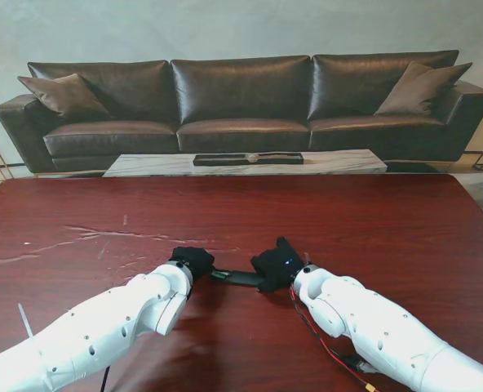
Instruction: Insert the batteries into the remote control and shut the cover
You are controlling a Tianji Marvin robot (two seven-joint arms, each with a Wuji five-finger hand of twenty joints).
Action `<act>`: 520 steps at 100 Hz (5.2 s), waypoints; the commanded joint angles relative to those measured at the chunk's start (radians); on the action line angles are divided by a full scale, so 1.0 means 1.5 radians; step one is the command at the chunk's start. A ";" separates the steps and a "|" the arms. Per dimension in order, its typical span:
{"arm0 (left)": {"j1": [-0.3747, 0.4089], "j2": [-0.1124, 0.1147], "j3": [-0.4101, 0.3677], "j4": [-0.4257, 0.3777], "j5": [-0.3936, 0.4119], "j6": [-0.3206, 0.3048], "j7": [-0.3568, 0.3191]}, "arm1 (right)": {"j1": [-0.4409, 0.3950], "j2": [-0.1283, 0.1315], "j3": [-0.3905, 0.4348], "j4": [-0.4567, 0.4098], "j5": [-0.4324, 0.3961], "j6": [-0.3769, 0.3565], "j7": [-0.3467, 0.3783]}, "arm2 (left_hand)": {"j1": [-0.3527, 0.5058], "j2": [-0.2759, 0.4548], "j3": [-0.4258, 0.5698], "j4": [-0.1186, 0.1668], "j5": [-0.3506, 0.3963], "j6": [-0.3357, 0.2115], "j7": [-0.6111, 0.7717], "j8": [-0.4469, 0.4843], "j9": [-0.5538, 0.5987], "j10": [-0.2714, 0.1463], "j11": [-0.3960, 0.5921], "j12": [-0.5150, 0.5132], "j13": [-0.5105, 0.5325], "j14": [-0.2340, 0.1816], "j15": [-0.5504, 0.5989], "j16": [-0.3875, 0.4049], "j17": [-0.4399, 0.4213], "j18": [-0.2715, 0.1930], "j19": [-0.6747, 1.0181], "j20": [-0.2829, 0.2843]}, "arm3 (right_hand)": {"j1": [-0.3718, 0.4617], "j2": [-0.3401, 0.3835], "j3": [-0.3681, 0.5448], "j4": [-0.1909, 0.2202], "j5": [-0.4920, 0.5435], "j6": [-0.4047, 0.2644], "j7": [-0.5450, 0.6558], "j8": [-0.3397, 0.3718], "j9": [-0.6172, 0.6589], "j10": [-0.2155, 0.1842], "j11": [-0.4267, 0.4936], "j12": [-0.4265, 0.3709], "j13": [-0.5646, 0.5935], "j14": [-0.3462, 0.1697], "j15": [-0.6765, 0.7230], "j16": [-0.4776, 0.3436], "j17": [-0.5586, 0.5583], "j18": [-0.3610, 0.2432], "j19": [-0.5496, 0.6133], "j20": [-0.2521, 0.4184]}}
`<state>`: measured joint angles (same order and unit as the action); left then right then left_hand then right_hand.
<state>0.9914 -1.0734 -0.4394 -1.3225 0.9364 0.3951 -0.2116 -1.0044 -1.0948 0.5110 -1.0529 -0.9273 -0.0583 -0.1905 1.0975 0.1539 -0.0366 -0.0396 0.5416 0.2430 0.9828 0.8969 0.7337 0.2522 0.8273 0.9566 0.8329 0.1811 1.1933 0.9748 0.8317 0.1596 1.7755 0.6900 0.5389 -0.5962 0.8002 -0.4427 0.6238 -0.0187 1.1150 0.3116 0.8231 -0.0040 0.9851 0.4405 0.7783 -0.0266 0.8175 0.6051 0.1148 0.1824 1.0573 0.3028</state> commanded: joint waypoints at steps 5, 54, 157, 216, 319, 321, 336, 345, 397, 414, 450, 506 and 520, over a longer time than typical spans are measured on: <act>-0.009 -0.007 0.009 0.009 -0.016 0.005 -0.001 | -0.013 0.004 -0.006 0.012 -0.004 -0.002 0.006 | 0.022 0.017 0.002 0.012 0.019 0.001 0.016 0.007 0.032 0.019 0.031 0.015 0.018 -0.020 0.024 -0.004 0.020 -0.017 0.064 -0.008 | 0.094 0.062 0.056 0.059 0.053 -0.123 0.072 0.030 0.004 -0.008 -0.019 -0.019 -0.005 -0.007 0.001 0.001 -0.012 0.010 0.005 0.013; -0.026 -0.006 0.039 0.003 -0.042 0.008 -0.028 | -0.012 0.004 -0.008 0.016 -0.002 0.001 0.006 | 0.020 0.008 0.006 0.017 0.021 -0.001 0.027 0.009 0.037 0.016 0.039 0.016 0.024 -0.027 0.031 -0.009 0.029 -0.027 0.072 -0.026 | 0.095 0.063 0.056 0.059 0.053 -0.123 0.071 0.031 0.004 -0.008 -0.019 -0.019 -0.005 -0.008 0.002 0.001 -0.012 0.009 0.006 0.013; -0.068 -0.011 0.099 -0.002 -0.103 0.011 -0.073 | -0.010 0.003 -0.011 0.019 -0.002 0.006 0.004 | 0.054 0.029 0.002 0.003 0.028 0.014 0.031 0.026 0.047 0.041 0.045 0.022 0.030 -0.009 0.043 -0.013 0.032 -0.007 0.091 -0.038 | 0.098 0.072 0.048 0.061 0.047 -0.124 0.068 0.034 -0.001 -0.006 -0.021 -0.019 -0.009 -0.008 0.001 0.001 -0.018 0.009 0.004 0.012; -0.072 -0.019 0.093 0.013 -0.152 -0.015 -0.075 | -0.008 0.003 -0.014 0.021 -0.003 0.006 0.004 | 0.051 0.094 -0.015 -0.019 0.029 -0.004 0.002 0.013 0.043 0.031 0.028 0.016 0.016 0.007 0.030 -0.014 0.020 -0.002 0.087 -0.040 | 0.098 0.074 0.046 0.062 0.047 -0.124 0.067 0.036 -0.001 -0.007 -0.021 -0.019 -0.009 -0.008 0.001 0.001 -0.018 0.009 0.004 0.012; -0.001 -0.001 -0.002 -0.035 -0.065 0.018 -0.052 | -0.005 0.003 -0.018 0.021 -0.003 0.007 0.007 | -0.008 0.113 -0.010 -0.007 0.016 0.001 -0.040 -0.016 0.023 0.023 -0.008 0.005 0.015 0.014 -0.001 -0.014 0.040 -0.034 0.091 -0.057 | 0.099 0.080 0.038 0.063 0.045 -0.123 0.066 0.037 -0.002 -0.006 -0.021 -0.019 -0.010 -0.008 0.000 0.001 -0.020 0.011 0.004 0.011; 0.000 -0.001 -0.003 -0.035 -0.064 0.019 -0.052 | -0.005 0.003 -0.018 0.021 -0.002 0.007 0.007 | -0.007 0.112 -0.010 -0.007 0.017 0.001 -0.038 -0.016 0.023 0.022 -0.007 0.005 0.016 0.014 0.000 -0.014 0.041 -0.035 0.092 -0.058 | 0.099 0.080 0.038 0.063 0.045 -0.123 0.066 0.037 -0.002 -0.006 -0.021 -0.019 -0.010 -0.008 0.000 0.001 -0.021 0.011 0.004 0.011; 0.008 0.001 -0.010 -0.046 -0.059 0.024 -0.055 | -0.004 0.003 -0.021 0.022 -0.002 0.008 0.008 | -0.005 0.097 -0.006 0.001 0.017 -0.003 -0.007 0.000 0.037 0.016 0.019 0.014 0.031 0.006 0.012 -0.016 0.059 -0.040 0.101 -0.068 | 0.100 0.080 0.038 0.063 0.044 -0.122 0.065 0.037 -0.002 -0.006 -0.021 -0.019 -0.010 -0.009 0.001 0.001 -0.021 0.010 0.004 0.011; 0.011 0.001 -0.013 -0.050 -0.061 0.025 -0.055 | -0.004 0.003 -0.021 0.022 -0.002 0.009 0.009 | -0.003 0.087 -0.004 0.006 0.020 -0.004 0.010 0.008 0.046 0.013 0.031 0.018 0.040 0.003 0.020 -0.018 0.071 -0.044 0.107 -0.075 | 0.099 0.081 0.037 0.063 0.044 -0.122 0.066 0.038 -0.003 -0.006 -0.021 -0.019 -0.011 -0.008 0.001 0.001 -0.022 0.011 0.003 0.011; -0.005 -0.007 0.014 -0.040 -0.087 0.045 -0.052 | -0.006 0.004 -0.018 0.024 -0.004 0.008 0.004 | 0.008 0.049 0.006 0.022 0.023 0.006 0.014 0.005 0.053 0.017 0.036 0.013 0.048 0.000 0.022 -0.028 0.077 -0.046 0.110 -0.090 | 0.100 0.084 0.035 0.064 0.042 -0.122 0.065 0.038 -0.004 -0.006 -0.021 -0.018 -0.012 -0.009 0.000 0.001 -0.023 0.012 0.003 0.011; -0.015 -0.010 0.028 -0.034 -0.108 0.049 -0.055 | -0.007 0.004 -0.016 0.023 -0.005 0.008 0.003 | 0.011 0.038 0.009 0.027 0.020 0.009 0.009 0.001 0.050 0.018 0.035 0.010 0.043 -0.001 0.019 -0.030 0.076 -0.046 0.110 -0.092 | 0.101 0.085 0.035 0.065 0.042 -0.122 0.065 0.039 -0.005 -0.006 -0.021 -0.018 -0.013 -0.009 0.000 0.001 -0.023 0.012 0.003 0.011; -0.037 -0.015 0.057 -0.030 -0.128 0.055 -0.064 | -0.006 0.004 -0.017 0.023 -0.006 0.010 0.003 | 0.027 0.024 0.014 0.040 0.005 0.026 0.000 -0.003 0.036 0.026 0.037 0.008 0.037 -0.012 0.017 -0.032 0.067 -0.047 0.099 -0.097 | 0.103 0.086 0.034 0.065 0.042 -0.122 0.064 0.039 -0.005 -0.006 -0.021 -0.019 -0.013 -0.010 -0.001 0.000 -0.025 0.011 0.002 0.010; -0.071 -0.022 0.095 -0.018 -0.154 0.070 -0.079 | -0.006 0.004 -0.017 0.022 -0.006 0.009 0.004 | 0.078 -0.039 0.075 0.097 -0.062 0.062 0.034 0.043 0.020 0.042 0.059 0.024 0.048 -0.035 0.032 -0.019 0.079 -0.054 0.083 -0.089 | 0.104 0.085 0.035 0.067 0.041 -0.122 0.064 0.038 -0.005 -0.006 -0.022 -0.019 -0.013 -0.010 -0.001 0.000 -0.028 0.015 0.001 0.009; -0.082 -0.024 0.108 -0.013 -0.164 0.074 -0.084 | -0.007 0.004 -0.016 0.022 -0.006 0.010 0.004 | 0.072 -0.037 0.074 0.101 -0.057 0.062 0.040 0.054 0.028 0.040 0.069 0.028 0.058 -0.043 0.040 -0.021 0.091 -0.058 0.085 -0.092 | 0.104 0.085 0.035 0.067 0.041 -0.123 0.064 0.038 -0.006 -0.007 -0.022 -0.020 -0.013 -0.010 -0.001 0.000 -0.028 0.015 0.001 0.009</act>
<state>0.8750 -1.0982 -0.2960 -1.3409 0.7039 0.5086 -0.3250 -0.9923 -1.0945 0.4975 -1.0393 -0.9301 -0.0445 -0.1987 1.1580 0.0855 0.0353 0.0632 0.4929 0.3510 1.0532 0.9550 0.7438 0.2652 0.8797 0.9592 0.8966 0.1815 1.2147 0.9324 0.9316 0.1341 1.8304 0.5529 0.5389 -0.5757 0.7799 -0.4426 0.6203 -0.0187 1.1141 0.3251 0.8155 -0.0214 0.9989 0.4424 0.7729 -0.0290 0.8171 0.6051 0.0903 0.1833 1.0573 0.3028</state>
